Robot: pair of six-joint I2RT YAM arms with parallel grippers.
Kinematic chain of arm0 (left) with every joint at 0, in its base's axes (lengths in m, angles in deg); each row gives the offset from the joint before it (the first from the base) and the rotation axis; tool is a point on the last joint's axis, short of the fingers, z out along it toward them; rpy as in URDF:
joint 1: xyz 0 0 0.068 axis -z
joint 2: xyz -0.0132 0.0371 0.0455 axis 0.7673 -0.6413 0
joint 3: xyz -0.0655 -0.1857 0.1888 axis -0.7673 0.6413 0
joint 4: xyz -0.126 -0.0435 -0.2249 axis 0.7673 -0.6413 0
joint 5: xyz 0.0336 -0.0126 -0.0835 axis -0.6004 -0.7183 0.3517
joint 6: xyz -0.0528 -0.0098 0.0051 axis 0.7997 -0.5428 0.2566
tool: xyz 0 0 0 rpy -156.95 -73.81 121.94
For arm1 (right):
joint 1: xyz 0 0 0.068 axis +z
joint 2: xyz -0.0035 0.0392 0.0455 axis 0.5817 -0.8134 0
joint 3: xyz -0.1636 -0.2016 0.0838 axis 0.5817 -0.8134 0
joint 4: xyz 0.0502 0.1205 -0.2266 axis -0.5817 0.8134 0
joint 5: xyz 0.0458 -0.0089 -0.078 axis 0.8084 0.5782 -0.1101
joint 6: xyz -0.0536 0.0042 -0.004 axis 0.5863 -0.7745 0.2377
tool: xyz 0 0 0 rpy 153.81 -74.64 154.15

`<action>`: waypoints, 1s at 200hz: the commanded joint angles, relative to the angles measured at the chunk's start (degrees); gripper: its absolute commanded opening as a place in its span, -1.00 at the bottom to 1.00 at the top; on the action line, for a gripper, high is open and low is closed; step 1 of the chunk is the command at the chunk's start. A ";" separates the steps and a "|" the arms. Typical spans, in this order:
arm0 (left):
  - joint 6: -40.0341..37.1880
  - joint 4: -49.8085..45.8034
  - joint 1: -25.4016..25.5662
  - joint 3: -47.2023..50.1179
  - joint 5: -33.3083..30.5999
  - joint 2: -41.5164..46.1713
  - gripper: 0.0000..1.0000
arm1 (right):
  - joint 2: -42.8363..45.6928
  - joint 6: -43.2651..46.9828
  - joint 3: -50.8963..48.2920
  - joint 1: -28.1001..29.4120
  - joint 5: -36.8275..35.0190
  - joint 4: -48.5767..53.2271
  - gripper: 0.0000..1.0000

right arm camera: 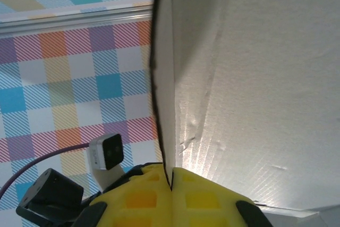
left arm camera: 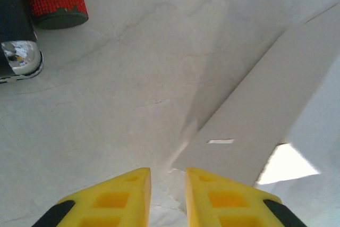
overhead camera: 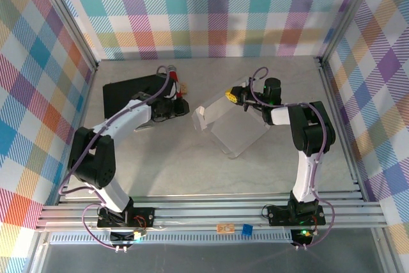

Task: Fold the paper box

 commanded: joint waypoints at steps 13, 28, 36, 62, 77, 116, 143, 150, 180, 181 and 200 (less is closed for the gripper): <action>-8.98 -0.01 2.10 0.97 -1.22 -3.99 -0.53 | -0.34 1.62 1.83 -0.17 1.90 0.76 -1.00; -10.00 0.43 3.99 0.35 -1.10 -5.25 -0.50 | -0.43 1.57 2.04 -0.24 1.71 1.11 -1.00; -10.38 0.58 5.17 0.06 -1.75 -5.45 -0.49 | -0.42 1.55 2.13 -0.24 1.70 1.21 -1.00; -9.59 2.58 7.99 0.51 -4.17 -4.22 -0.44 | -0.51 1.21 2.31 -0.23 1.57 0.86 -1.00; -8.58 3.59 9.08 0.64 -5.22 -3.39 -0.38 | -0.52 1.25 2.27 -0.25 1.61 0.86 -1.00; -7.65 5.39 10.85 0.13 -6.01 -3.04 -0.29 | -1.17 0.31 2.13 -0.26 1.27 -0.34 -1.00; -8.31 4.08 11.27 -1.70 -6.73 -5.00 -0.26 | -1.56 -0.19 2.56 -0.25 1.18 -0.64 -1.00; -8.56 3.86 11.31 -2.07 -6.99 -5.37 -0.25 | -1.57 -0.29 2.73 -0.23 1.26 -0.69 -1.00; -9.53 3.82 11.66 -3.02 -7.77 -5.86 -0.16 | -1.57 -0.38 3.19 -0.18 1.40 -0.30 -1.00; -9.58 3.88 11.67 -3.02 -7.74 -5.84 -0.16 | -1.57 -0.38 3.19 -0.17 1.42 -0.29 -1.00; -9.95 5.43 12.18 -2.44 -7.46 -5.17 -0.09 | -1.57 -0.07 3.40 -0.26 1.40 0.50 -1.00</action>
